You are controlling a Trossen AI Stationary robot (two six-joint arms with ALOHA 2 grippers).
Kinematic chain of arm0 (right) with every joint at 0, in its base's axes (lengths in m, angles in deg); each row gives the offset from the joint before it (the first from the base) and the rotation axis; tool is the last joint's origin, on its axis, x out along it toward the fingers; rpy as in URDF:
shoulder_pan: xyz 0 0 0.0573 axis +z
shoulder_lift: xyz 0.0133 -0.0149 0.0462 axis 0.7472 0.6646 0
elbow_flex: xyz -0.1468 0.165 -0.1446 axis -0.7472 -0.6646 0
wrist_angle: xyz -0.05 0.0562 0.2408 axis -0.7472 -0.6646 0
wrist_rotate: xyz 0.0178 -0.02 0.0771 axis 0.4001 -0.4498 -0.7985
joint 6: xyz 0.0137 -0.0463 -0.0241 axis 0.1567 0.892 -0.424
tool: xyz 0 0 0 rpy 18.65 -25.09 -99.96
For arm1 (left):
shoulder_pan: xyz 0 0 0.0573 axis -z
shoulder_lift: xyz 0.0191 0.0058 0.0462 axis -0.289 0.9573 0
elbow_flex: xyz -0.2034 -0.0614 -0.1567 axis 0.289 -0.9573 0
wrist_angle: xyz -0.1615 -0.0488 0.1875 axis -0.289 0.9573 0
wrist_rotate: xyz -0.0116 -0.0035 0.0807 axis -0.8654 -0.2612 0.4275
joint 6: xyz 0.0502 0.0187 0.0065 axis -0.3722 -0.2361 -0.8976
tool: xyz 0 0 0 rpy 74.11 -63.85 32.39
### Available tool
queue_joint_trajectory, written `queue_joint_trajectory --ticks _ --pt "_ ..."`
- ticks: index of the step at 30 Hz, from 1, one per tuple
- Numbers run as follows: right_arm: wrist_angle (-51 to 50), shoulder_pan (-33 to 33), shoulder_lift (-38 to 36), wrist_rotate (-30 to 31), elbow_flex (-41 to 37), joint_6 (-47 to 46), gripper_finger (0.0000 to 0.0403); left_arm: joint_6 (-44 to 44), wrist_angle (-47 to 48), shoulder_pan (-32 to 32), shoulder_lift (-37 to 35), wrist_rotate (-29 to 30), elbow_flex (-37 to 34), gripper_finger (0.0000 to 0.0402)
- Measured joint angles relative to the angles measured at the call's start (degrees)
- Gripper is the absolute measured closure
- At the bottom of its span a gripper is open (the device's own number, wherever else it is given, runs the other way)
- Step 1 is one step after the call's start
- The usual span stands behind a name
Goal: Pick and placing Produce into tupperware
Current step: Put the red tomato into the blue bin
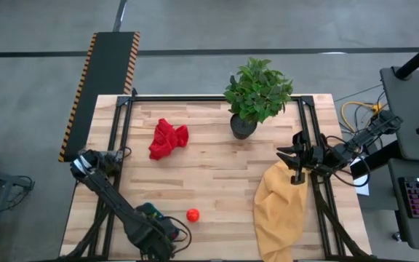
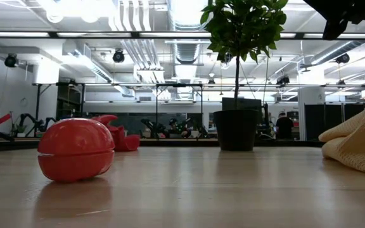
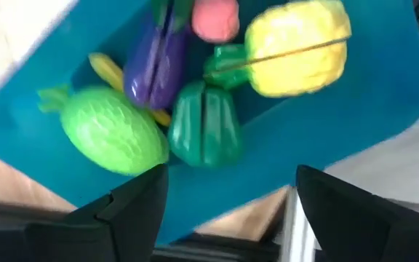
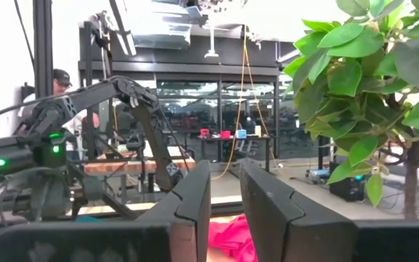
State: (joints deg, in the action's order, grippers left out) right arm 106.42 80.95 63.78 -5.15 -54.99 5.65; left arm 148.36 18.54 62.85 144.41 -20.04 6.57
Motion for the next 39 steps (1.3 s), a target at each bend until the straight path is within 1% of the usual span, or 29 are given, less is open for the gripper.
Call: queue_joint_trajectory --ticks 3,5,13,22,25,31,39 --pt "0.0 0.0 0.0 0.0 0.0 1.08 0.0335 -3.55 0.1 -0.65 0.0 2.37 0.0 0.0116" --pt "0.0 -0.02 0.0 0.02 0.0 1.35 0.0335 -3.99 0.56 -1.56 0.0 3.36 0.0 0.0116" --pt "0.02 -0.02 0.0 0.02 0.0 1.38 0.0335 -4.36 0.85 -6.03 -1.09 3.45 0.26 0.0116" --pt "0.02 -0.01 0.0 0.02 0.0 1.42 0.0335 -15.09 0.56 -10.34 -1.27 3.84 0.39 0.0116" --pt "0.0 -0.02 0.0 0.02 0.0 1.55 0.0335 -19.92 0.85 -12.1 -1.27 3.9 0.62 0.0116" --pt "-0.04 0.0 0.0 0.07 0.0 3.0 0.0335 -27.2 -2.13 -15.75 -1.33 6.45 0.92 0.0116" --pt "-0.04 -0.02 -0.11 0.52 0.0 3.34 0.0335 -29.37 -3.52 -18.78 -1.33 4.73 0.21 0.0114"
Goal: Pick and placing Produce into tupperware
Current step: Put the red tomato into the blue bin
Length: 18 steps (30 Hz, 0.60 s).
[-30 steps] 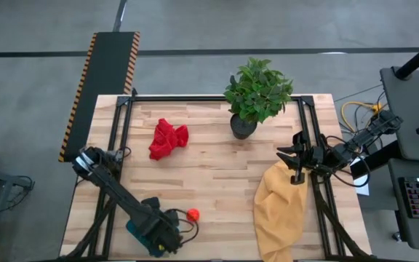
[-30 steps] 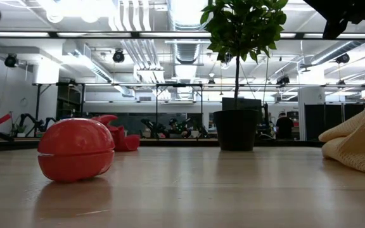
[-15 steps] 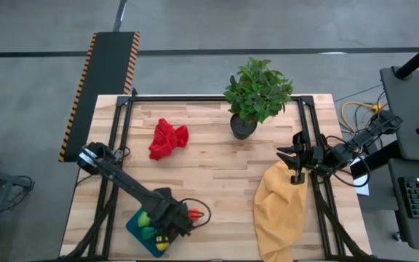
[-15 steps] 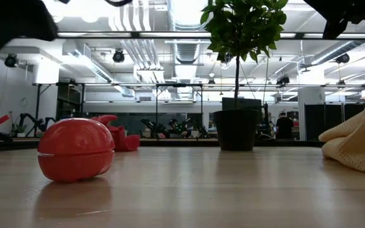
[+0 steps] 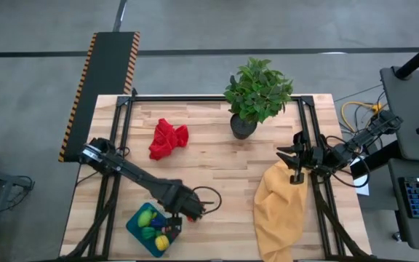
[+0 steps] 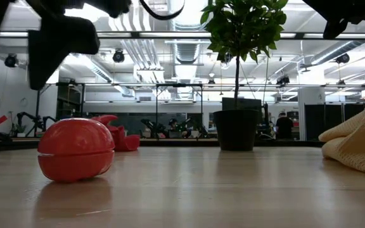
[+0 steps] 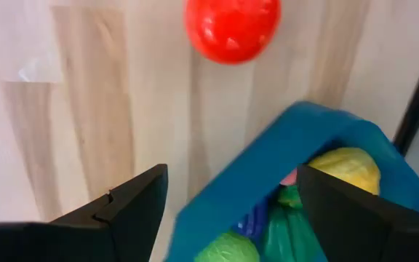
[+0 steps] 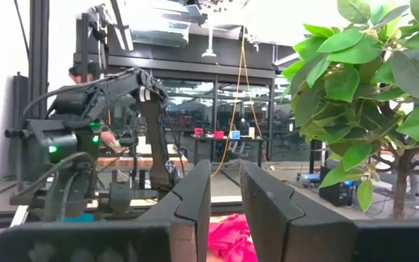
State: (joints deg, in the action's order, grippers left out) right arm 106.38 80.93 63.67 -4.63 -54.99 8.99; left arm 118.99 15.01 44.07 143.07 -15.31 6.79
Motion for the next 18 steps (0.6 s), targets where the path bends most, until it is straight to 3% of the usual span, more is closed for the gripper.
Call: queue_joint_trajectory --ticks 5,12,18 --pt "0.0 0.02 -0.02 0.0 0.0 1.23 0.0335 -1.11 -2.0 -2.01 0.27 2.28 -0.08 0.008" --pt "-0.02 0.01 0.0 0.0 -0.01 1.4 0.0335 -1.53 -5.39 -2.96 2.53 0.54 -0.15 0.0008" --pt "-0.82 0.0 0.0 0.0 0.0 1.05 0.0335 -1.7 -9.42 -2.97 3.26 -1.47 -0.15 0.0008"
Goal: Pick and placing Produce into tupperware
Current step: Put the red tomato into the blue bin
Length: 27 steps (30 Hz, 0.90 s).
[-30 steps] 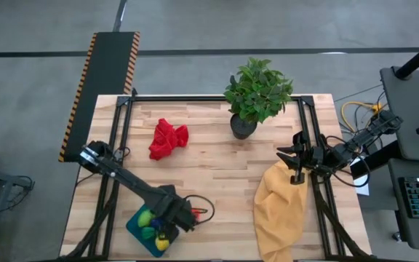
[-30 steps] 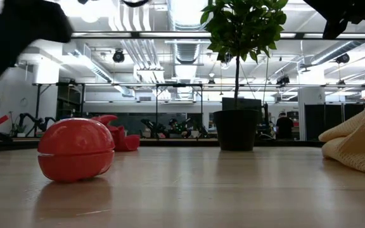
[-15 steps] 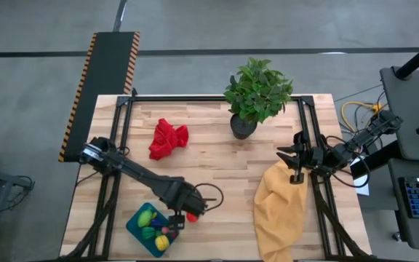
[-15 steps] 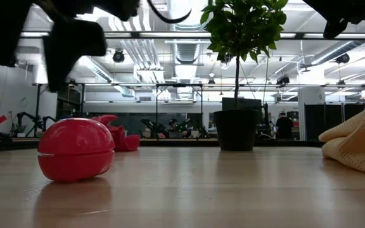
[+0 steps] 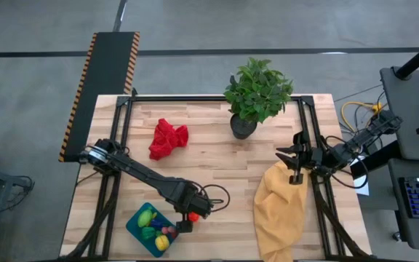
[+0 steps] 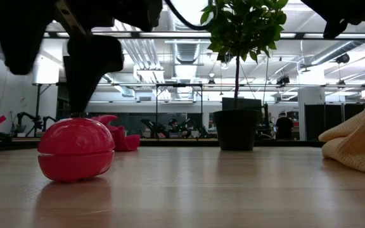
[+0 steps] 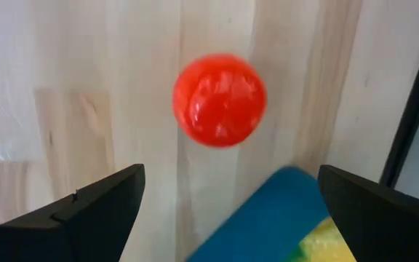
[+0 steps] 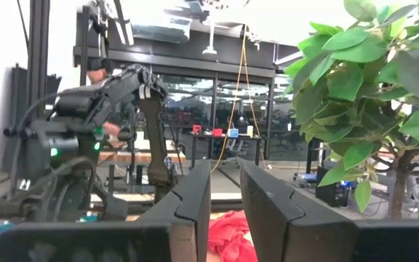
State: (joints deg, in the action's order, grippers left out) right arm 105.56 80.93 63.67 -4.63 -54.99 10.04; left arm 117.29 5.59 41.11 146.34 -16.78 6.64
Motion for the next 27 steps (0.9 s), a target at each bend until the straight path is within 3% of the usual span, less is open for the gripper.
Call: queue_joint_trajectory --ticks 8,14,21,27 --pt "-1.69 0.01 0.0 0.02 -0.01 -0.01 0.0335 -1.04 -4.5 -0.35 0.01 4.77 -0.84 0.0009" --pt "-1.89 0.0 0.0 0.02 -0.01 0.0 0.0335 -1.0 -12.61 -0.43 0.08 4.72 -4.01 0.0009" --pt "-2.03 0.0 0.0 0.02 -0.01 0.04 0.0335 -0.91 -13.4 -0.41 0.12 4.65 -6.62 0.0009" --pt "-2.05 0.01 0.0 0.02 0.0 0.04 0.0335 -0.82 -19.6 -0.41 0.12 4.63 -10.26 0.0009"
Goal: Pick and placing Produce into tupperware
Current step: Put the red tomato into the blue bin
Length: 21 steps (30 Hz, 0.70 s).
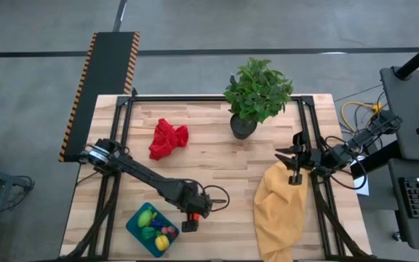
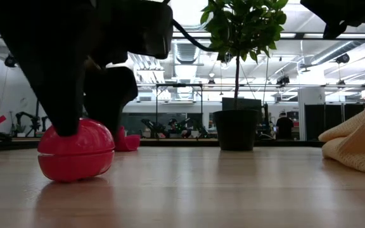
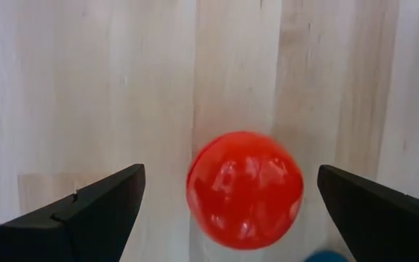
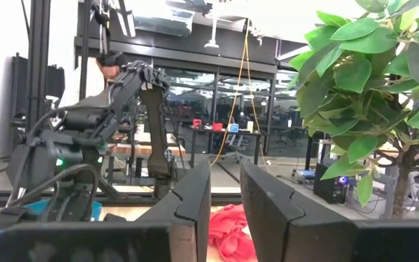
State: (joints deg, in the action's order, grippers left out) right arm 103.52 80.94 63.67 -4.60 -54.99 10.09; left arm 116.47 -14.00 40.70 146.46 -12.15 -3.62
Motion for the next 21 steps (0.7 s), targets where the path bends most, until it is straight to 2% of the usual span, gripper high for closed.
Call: queue_joint_trajectory --ticks 21 --pt "-0.07 -0.01 0.0 0.0 0.0 0.42 0.0335 -0.1 -6.66 0.14 -0.09 -0.62 -5.39 0.0009"
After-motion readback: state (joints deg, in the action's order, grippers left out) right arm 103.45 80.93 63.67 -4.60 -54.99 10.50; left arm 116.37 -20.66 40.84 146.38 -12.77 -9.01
